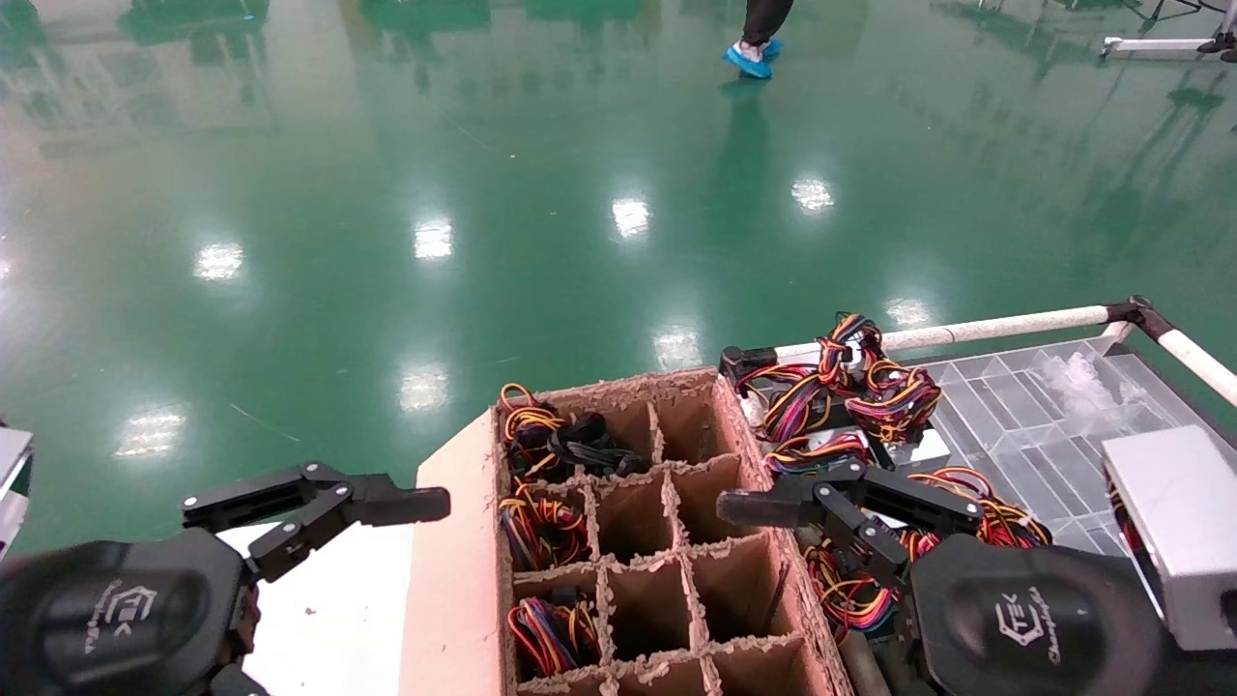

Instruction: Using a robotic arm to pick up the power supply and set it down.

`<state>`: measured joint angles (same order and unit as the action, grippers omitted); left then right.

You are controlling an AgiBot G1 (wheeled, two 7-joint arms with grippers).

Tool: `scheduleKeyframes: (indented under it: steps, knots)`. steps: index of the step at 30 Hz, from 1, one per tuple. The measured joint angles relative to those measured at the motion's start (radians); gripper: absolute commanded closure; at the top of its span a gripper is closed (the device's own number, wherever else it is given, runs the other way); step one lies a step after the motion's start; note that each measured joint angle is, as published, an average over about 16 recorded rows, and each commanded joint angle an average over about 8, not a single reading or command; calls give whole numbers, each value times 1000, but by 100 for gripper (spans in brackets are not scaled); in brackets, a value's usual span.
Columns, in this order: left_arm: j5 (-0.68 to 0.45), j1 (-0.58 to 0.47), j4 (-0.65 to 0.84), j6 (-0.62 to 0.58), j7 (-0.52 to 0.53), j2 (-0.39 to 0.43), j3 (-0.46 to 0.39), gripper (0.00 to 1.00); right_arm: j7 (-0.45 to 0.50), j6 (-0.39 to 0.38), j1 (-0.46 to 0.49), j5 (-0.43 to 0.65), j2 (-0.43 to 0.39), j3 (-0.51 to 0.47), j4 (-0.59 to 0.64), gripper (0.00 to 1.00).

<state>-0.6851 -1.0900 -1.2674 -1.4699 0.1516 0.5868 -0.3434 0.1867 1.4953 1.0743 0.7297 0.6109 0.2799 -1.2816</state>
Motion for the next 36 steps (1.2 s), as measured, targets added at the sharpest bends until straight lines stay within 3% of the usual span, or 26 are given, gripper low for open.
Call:
scheduleKeyframes:
  steps: [23,30,36]
  knots:
    - [0,0,0,0,0,0,0,100,2,-2,-2,6,-1,3,2,0]
    - [0,0,0,0,0,0,0,100,28,-23,0,69,12,39,2,0]
    - [0,0,0,0,0,0,0,100,69,-65,16,188,57,106,6,0]
